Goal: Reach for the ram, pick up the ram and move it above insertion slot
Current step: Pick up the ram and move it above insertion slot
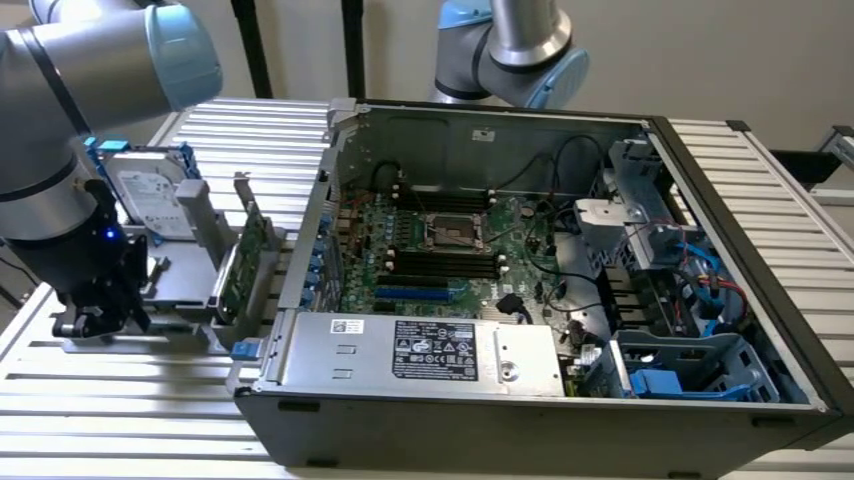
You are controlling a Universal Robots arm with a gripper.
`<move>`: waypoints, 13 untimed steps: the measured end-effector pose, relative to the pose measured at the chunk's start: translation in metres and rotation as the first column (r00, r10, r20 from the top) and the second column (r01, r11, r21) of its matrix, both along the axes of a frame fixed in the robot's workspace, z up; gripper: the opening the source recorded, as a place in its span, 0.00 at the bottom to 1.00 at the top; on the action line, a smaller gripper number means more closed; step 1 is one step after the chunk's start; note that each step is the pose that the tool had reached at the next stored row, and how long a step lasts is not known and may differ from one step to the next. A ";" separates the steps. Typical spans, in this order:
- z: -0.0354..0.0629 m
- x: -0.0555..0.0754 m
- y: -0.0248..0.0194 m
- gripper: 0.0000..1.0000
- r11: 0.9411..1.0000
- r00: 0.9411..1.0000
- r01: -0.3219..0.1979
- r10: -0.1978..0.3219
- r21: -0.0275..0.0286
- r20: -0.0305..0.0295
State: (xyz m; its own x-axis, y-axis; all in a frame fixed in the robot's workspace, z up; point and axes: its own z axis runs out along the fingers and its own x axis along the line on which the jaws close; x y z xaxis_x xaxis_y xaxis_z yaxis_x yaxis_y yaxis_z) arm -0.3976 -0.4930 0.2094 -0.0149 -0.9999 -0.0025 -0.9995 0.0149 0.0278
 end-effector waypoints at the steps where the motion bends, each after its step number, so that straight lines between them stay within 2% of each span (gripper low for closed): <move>1: 0.0035 0.000 0.0000 0.13 1.000 1.000 0.000 0.000 0.000 0.000; 13: 0.0576 0.004 0.0000 0.13 1.000 1.000 0.000 0.000 0.000 -0.001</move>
